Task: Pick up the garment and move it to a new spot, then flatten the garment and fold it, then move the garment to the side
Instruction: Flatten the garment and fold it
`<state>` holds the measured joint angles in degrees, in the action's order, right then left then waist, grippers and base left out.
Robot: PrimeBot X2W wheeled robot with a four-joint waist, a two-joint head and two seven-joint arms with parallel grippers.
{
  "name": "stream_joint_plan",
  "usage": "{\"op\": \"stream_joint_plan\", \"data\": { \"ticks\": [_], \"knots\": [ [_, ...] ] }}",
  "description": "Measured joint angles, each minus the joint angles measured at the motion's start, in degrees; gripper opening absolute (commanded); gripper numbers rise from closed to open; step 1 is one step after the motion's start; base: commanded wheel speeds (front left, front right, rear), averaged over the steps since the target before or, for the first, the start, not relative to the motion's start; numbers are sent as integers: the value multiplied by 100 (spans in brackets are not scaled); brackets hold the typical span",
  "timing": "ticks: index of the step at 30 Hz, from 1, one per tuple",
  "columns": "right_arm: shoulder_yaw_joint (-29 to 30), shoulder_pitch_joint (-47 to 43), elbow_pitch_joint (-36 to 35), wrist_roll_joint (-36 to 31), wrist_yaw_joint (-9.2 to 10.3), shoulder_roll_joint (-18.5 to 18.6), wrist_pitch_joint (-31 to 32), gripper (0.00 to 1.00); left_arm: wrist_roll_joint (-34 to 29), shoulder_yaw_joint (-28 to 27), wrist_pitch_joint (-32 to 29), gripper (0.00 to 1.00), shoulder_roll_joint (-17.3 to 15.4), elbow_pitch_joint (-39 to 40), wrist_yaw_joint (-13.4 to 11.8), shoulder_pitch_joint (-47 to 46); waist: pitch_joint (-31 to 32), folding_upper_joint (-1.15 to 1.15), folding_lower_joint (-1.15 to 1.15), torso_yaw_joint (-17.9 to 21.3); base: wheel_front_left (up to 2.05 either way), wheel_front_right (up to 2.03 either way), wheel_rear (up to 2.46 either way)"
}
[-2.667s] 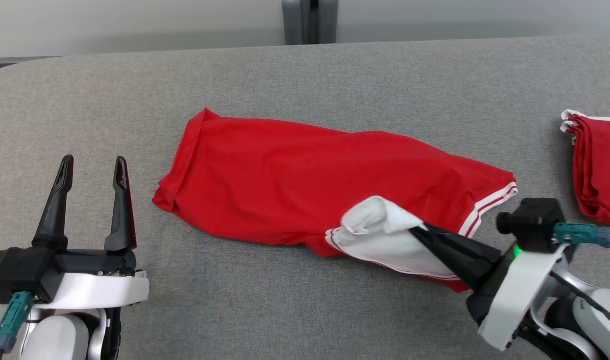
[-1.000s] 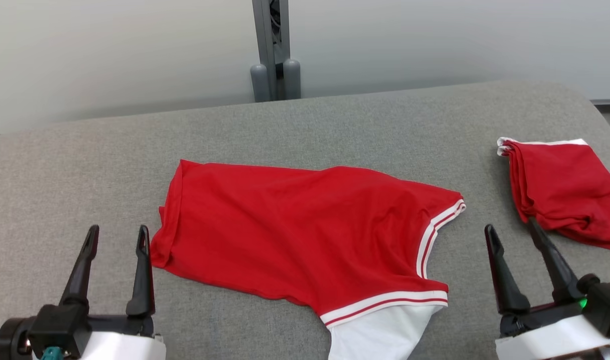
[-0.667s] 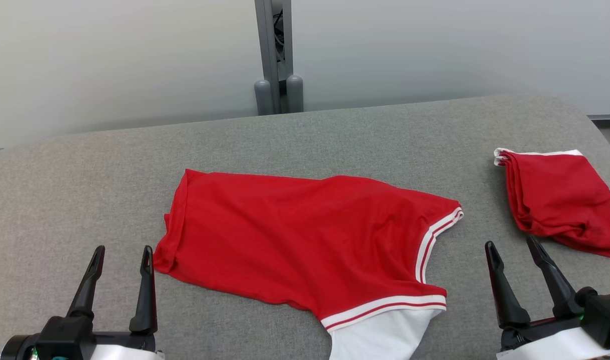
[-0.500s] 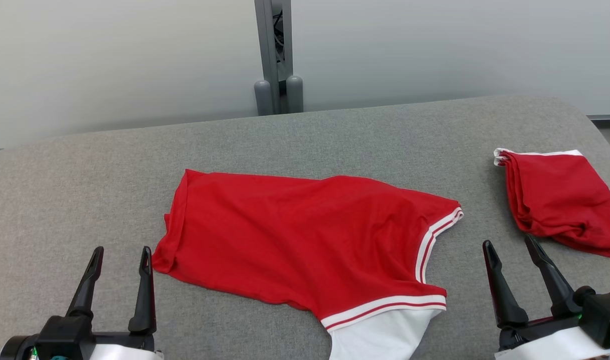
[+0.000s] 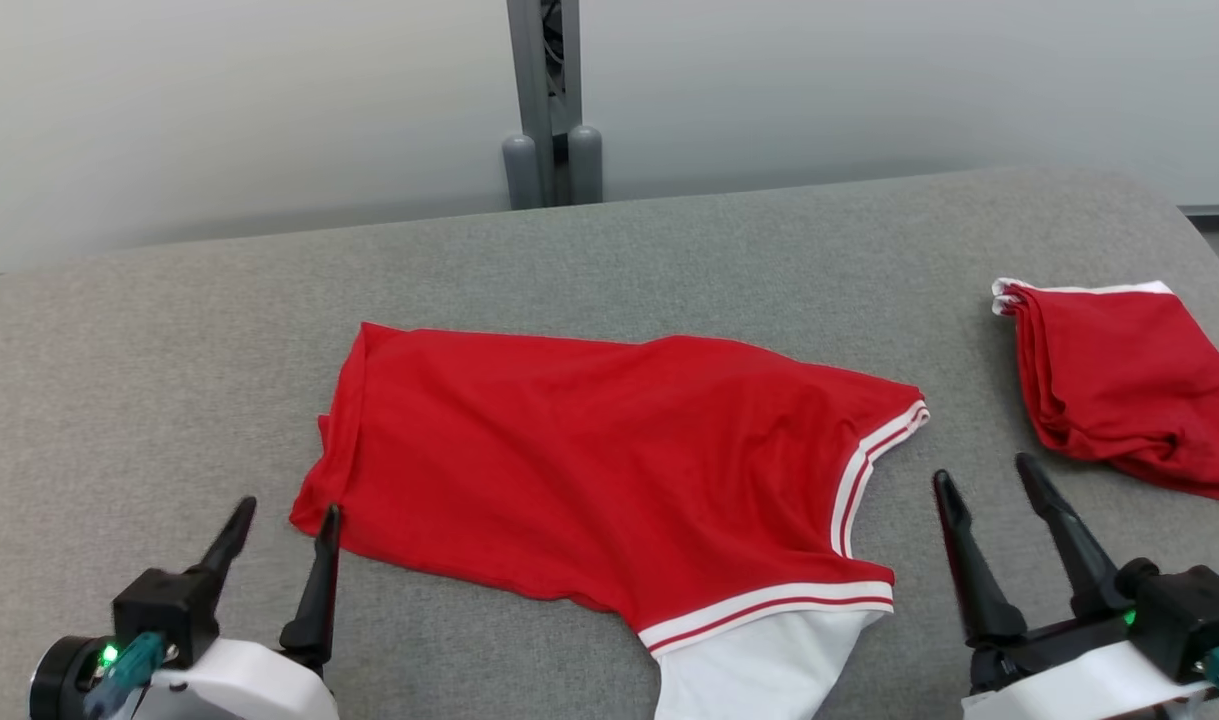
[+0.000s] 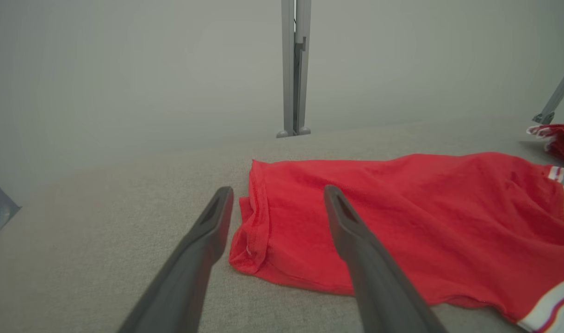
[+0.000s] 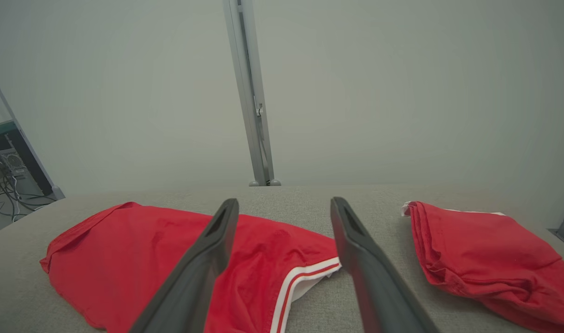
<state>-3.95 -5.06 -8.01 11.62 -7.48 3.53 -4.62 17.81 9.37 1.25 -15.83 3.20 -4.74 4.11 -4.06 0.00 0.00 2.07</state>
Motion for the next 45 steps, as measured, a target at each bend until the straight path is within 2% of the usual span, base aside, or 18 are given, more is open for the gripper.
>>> {"op": "stream_joint_plan", "data": {
  "ticks": [4, 8, 18, 19, 20, 21, 25, 29, 36, 39, 45],
  "knots": [
    [-215, 94, 89, 13, -1, -9, -2, 100, 268, 59, -539, 100, -187, -569, 322, -272, -158, 0, 0, 104, 0, 0, 0],
    [-375, 232, 164, 58, -1, -15, -73, 100, 409, 48, -698, 100, -335, -1258, 561, -624, -374, 0, 0, 249, 0, 0, 0],
    [-560, 517, 481, 109, -1, -33, -307, 100, 400, 86, -668, 100, -590, -2819, 846, -1491, -917, 0, 0, 640, 0, 0, 0],
    [-558, 524, 506, 119, -1, -37, -319, 100, 422, 90, -649, 60, -617, -2893, 881, -1523, -944, 0, 0, 681, 0, 0, 0],
    [-549, 525, 516, 122, -1, -40, -333, 100, 458, 90, -641, 35, -644, -2961, 926, -1558, -970, 0, 0, 712, 0, 0, 0],
    [-538, 524, 531, 125, 0, -40, -338, 100, 468, 99, -623, 0, -661, -3007, 938, -1595, -994, 0, 0, 736, 0, 0, 0],
    [-583, 349, 576, 194, -1, -1, -192, 100, 536, 151, -553, 0, -658, -3116, 1024, -1705, -1042, 0, 0, 728, 0, 0, 0],
    [-782, -61, 586, 268, -1, 200, 92, 100, 599, 183, -495, 0, -659, -3161, 1070, -1746, -1074, 0, 0, 674, 0, 0, 0],
    [-1597, -626, 672, 833, 0, 502, 850, 100, 648, 197, -374, 0, -681, -3176, 1083, -1813, -1198, 0, 0, 647, 0, 0, 0],
    [-1940, -576, 730, 1200, 0, 573, 1047, 100, 649, 221, -354, 0, -690, -3175, 1091, -1883, -1263, 0, 0, 628, 0, 0, 0],
    [-2358, 7, 1199, 1584, -2, 626, 1047, 100, 649, 312, -311, 0, -657, -3176, 1107, -2079, -1391, 0, 0, 507, 0, 0, 0]
  ]
}}
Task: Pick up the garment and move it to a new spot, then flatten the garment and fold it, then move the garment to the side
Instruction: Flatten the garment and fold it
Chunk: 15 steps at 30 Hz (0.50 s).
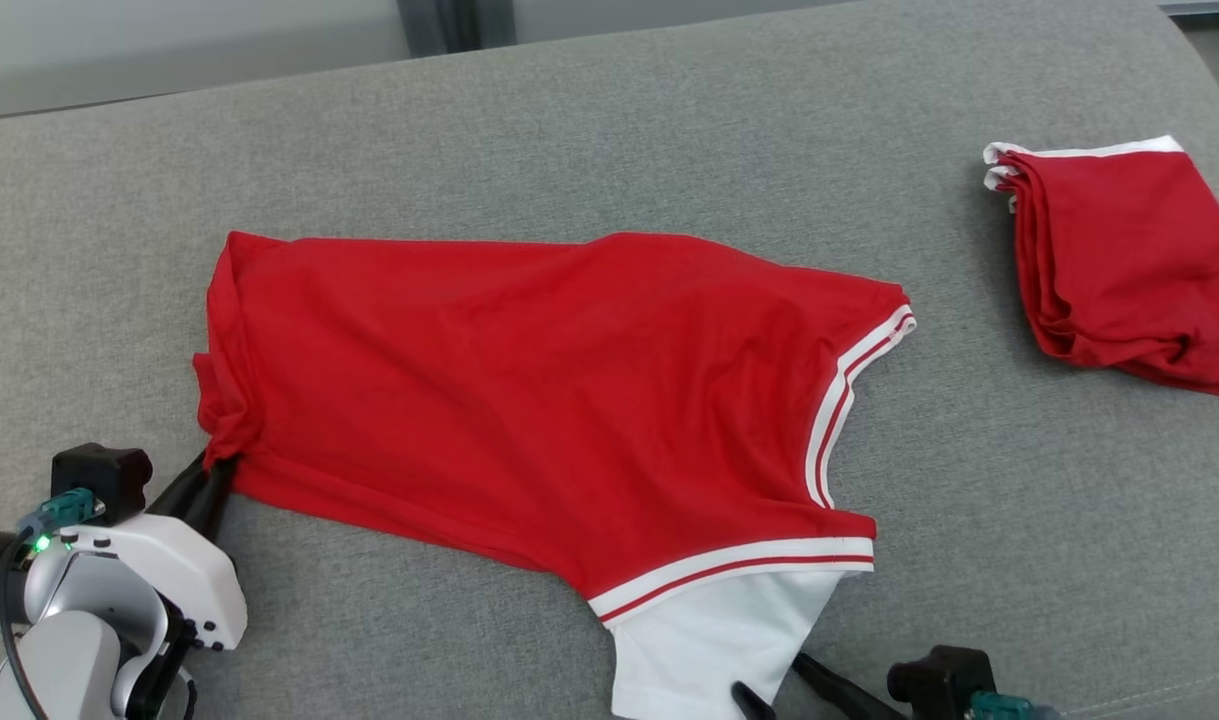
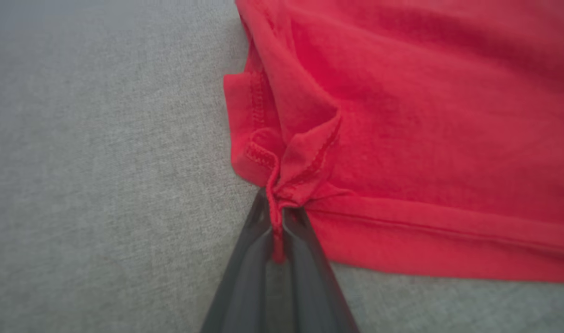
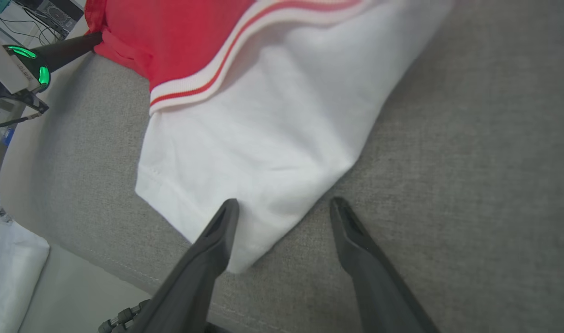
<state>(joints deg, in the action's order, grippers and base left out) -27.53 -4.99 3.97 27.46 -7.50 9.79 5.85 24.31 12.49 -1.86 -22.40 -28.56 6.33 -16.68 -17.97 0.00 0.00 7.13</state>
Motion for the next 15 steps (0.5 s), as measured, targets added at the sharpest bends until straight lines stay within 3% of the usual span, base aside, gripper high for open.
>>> {"op": "stream_joint_plan", "data": {
  "ticks": [2, 3, 4, 5, 15],
  "knots": [
    [-94, 146, 163, 70, 0, 4, -25, 100, -1, 23, 35, 0, 16, 1, 0, -42, -30, 0, 0, -63, 0, 0, 0],
    [-102, 209, 254, 93, -1, -11, -59, 47, -1, 31, 78, 0, 27, 9, 0, -59, -55, 0, 0, -88, 0, 0, 0],
    [-122, 270, 316, 97, -1, -10, -85, 29, -1, 42, 98, 0, 42, 9, 0, -88, -74, 0, 0, -115, 0, 0, 0],
    [-126, 338, 412, 108, -1, -8, -83, 0, 0, 40, 146, 0, 57, 8, 0, -115, -89, 0, 0, -140, 0, 0, 0],
    [266, 495, 336, -160, -14, -47, -693, 0, 42, -76, 624, 0, 132, 539, -189, -134, -112, 0, 0, -199, 0, 0, 0]
  ]
}}
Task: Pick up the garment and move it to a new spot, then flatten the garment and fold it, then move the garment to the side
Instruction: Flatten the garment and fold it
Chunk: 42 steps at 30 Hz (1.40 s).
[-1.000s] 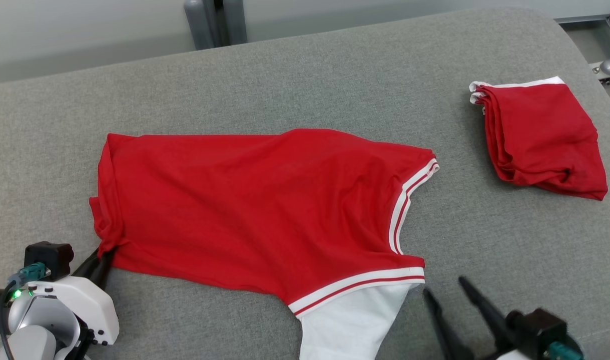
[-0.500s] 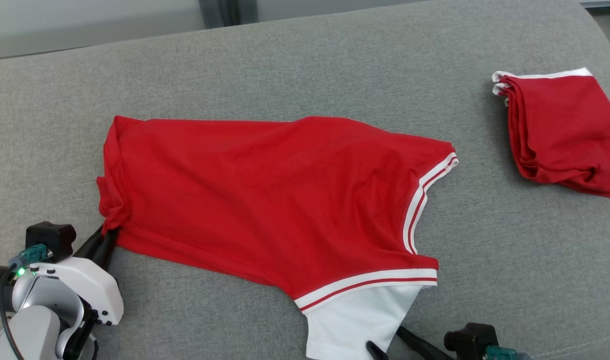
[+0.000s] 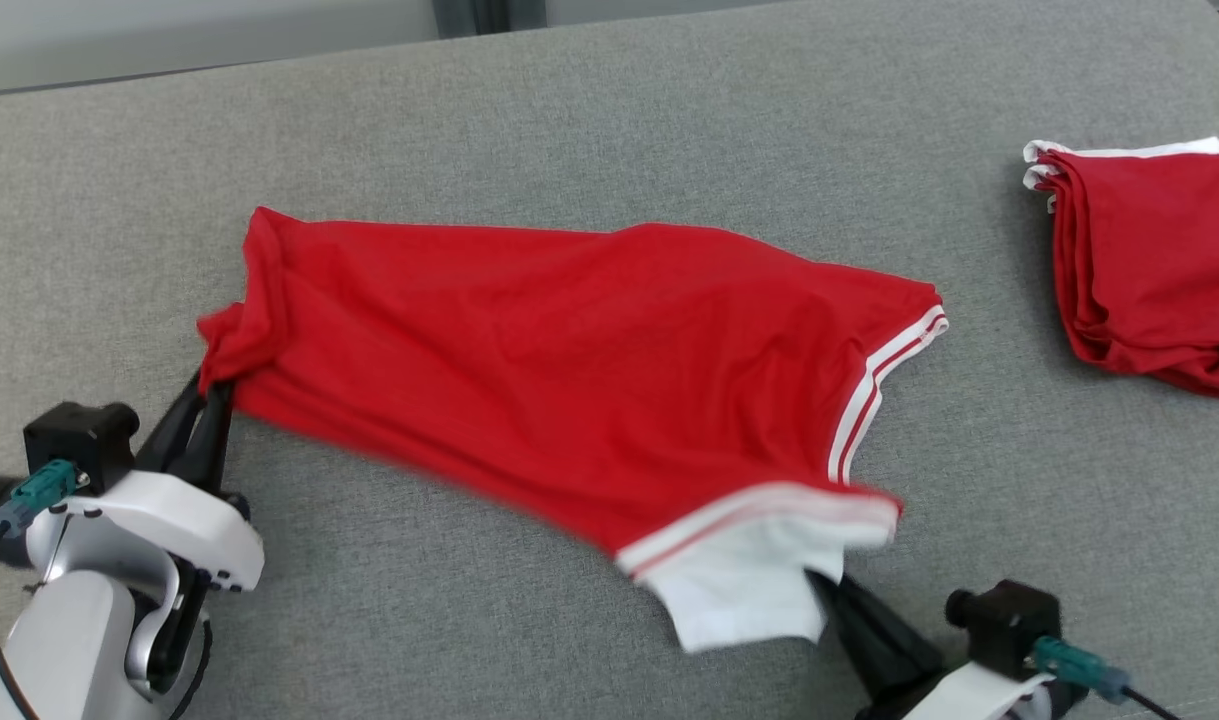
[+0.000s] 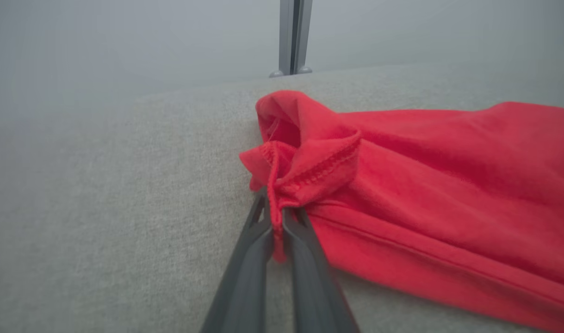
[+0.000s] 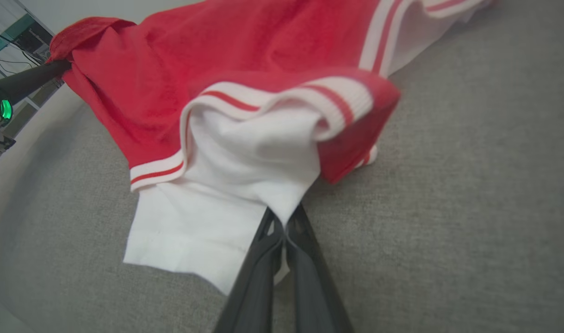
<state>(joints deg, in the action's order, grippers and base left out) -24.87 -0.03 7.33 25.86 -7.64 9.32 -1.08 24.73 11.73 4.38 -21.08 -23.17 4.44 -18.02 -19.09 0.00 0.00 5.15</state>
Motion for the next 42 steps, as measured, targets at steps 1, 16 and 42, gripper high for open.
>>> {"op": "stream_joint_plan", "data": {
  "ticks": [1, 16, 42],
  "knots": [
    [80, 24, -119, -46, 16, 14, -67, 0, 0, -23, 40, 0, 3, 138, -32, 1, 18, 0, 0, 1, 0, 0, 0],
    [1254, 927, -2201, -890, 15, 415, -1137, 0, 98, -338, 104, 0, 243, 2849, -765, 93, 546, 0, 0, -42, 0, 0, 0],
    [1822, 3409, -2340, -857, 15, 682, -824, 0, -96, -297, -221, 0, 177, 4185, -1048, -1031, 1059, 0, 0, -246, 0, 0, 0]
  ]
}}
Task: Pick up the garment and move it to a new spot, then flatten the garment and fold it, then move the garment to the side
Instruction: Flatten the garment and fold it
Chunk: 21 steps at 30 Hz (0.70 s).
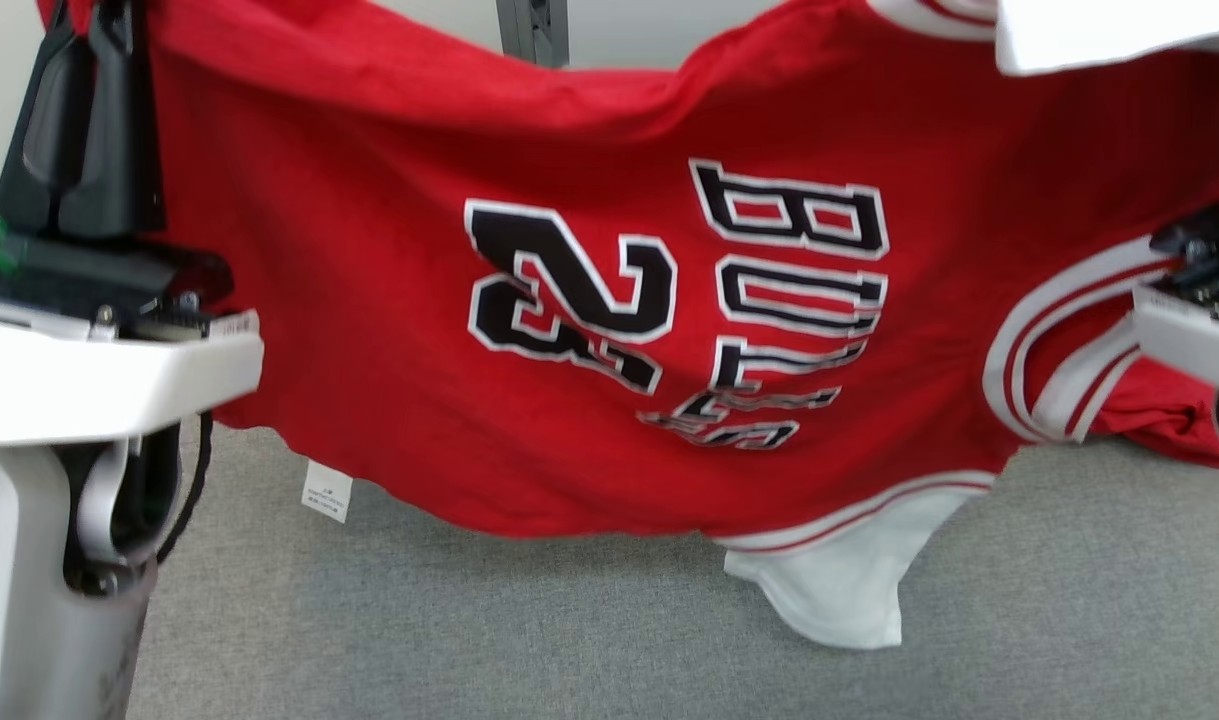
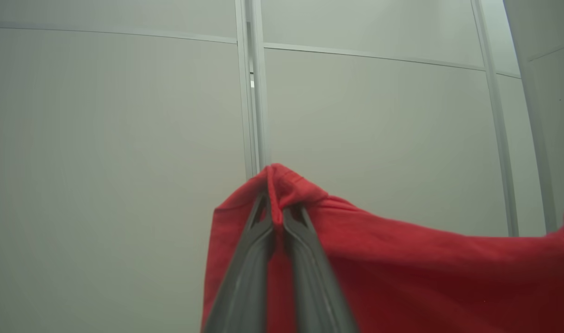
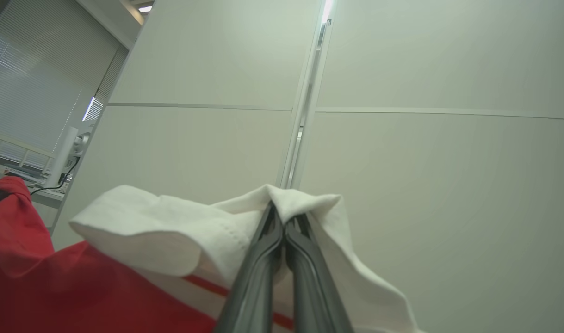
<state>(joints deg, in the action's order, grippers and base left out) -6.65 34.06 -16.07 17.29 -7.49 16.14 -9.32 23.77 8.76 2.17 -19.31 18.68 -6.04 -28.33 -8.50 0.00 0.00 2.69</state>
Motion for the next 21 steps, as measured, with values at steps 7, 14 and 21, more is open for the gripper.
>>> {"op": "stream_joint_plan", "data": {
  "ticks": [7, 14, 21],
  "knots": [
    [-375, 1383, 1653, 348, -1, 212, -93, 0, 46, 211, 104, 0, 68, -1287, 387, -1270, -359, 0, 0, -19, 0, 0, 0],
    [-1016, 3361, 3707, 411, -1, 297, -400, 0, -114, 468, 705, 0, 371, -3470, 766, -3127, -739, 0, 0, -105, 0, 0, 0],
    [-1408, 4808, 5790, 437, -1, -188, -485, 0, -154, 620, 768, 0, 601, -5817, 1006, -4586, -1055, 0, 0, -125, 0, 0, 0]
  ]
}}
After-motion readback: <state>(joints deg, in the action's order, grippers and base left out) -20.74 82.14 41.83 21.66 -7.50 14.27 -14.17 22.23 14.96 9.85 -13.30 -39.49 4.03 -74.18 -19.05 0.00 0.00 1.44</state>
